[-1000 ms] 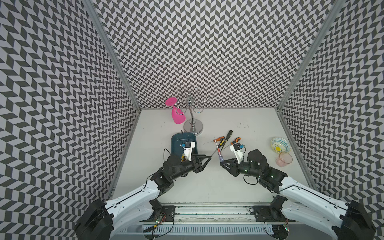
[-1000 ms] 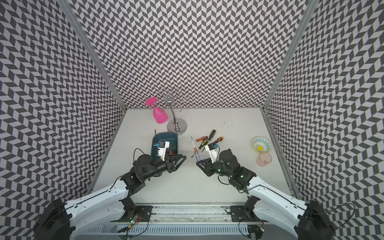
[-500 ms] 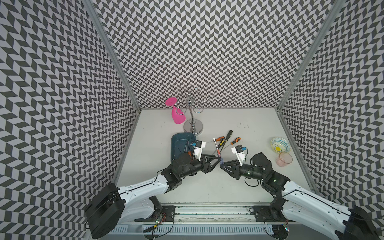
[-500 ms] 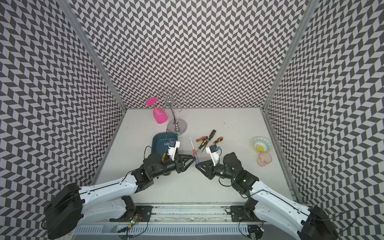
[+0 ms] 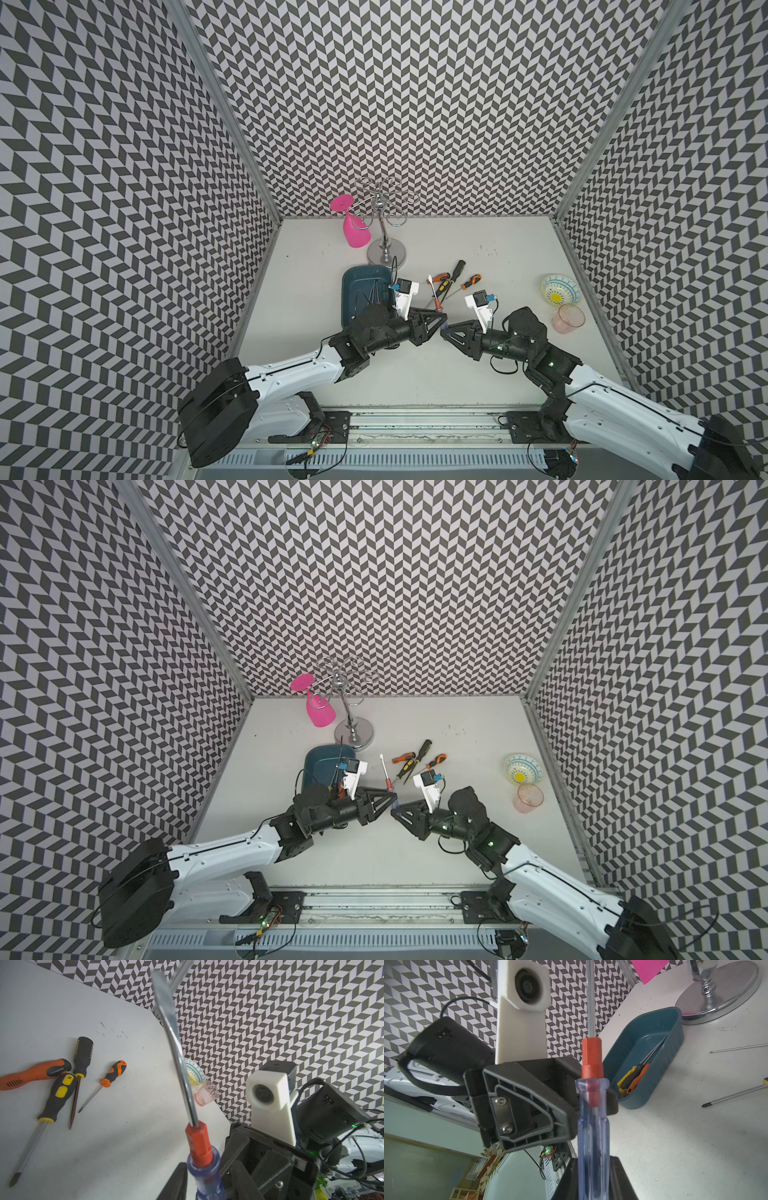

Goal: Put the screwdriver on the desktop into the storage box
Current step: Pick up the screwdriver from the center of the board.

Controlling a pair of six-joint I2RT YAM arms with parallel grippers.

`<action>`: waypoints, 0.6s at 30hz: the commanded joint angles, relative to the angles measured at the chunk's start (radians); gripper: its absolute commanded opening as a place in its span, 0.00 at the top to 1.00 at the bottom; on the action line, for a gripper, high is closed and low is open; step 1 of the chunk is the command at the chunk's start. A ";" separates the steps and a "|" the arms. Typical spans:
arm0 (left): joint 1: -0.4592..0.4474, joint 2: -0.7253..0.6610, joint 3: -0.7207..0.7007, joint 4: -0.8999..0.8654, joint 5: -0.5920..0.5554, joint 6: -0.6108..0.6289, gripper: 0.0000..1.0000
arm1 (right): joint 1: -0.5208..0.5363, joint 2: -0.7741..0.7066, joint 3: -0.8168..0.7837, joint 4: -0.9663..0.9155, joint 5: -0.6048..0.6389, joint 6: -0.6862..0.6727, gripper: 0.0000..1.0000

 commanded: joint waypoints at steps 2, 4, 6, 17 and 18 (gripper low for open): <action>-0.010 0.017 0.041 0.024 0.024 0.010 0.71 | 0.006 -0.020 -0.003 0.070 -0.002 0.002 0.84; -0.014 0.027 0.047 0.023 0.033 0.009 0.76 | 0.005 -0.020 -0.005 0.076 0.001 0.006 0.84; -0.017 0.035 0.052 0.024 0.039 0.007 0.83 | 0.006 -0.013 -0.005 0.076 0.006 0.004 0.83; -0.018 0.027 0.080 -0.066 0.014 0.039 1.00 | 0.006 0.008 -0.005 0.029 0.058 -0.010 0.55; -0.016 0.019 0.086 -0.090 0.004 0.044 1.00 | 0.006 0.005 -0.005 0.020 0.068 -0.013 0.51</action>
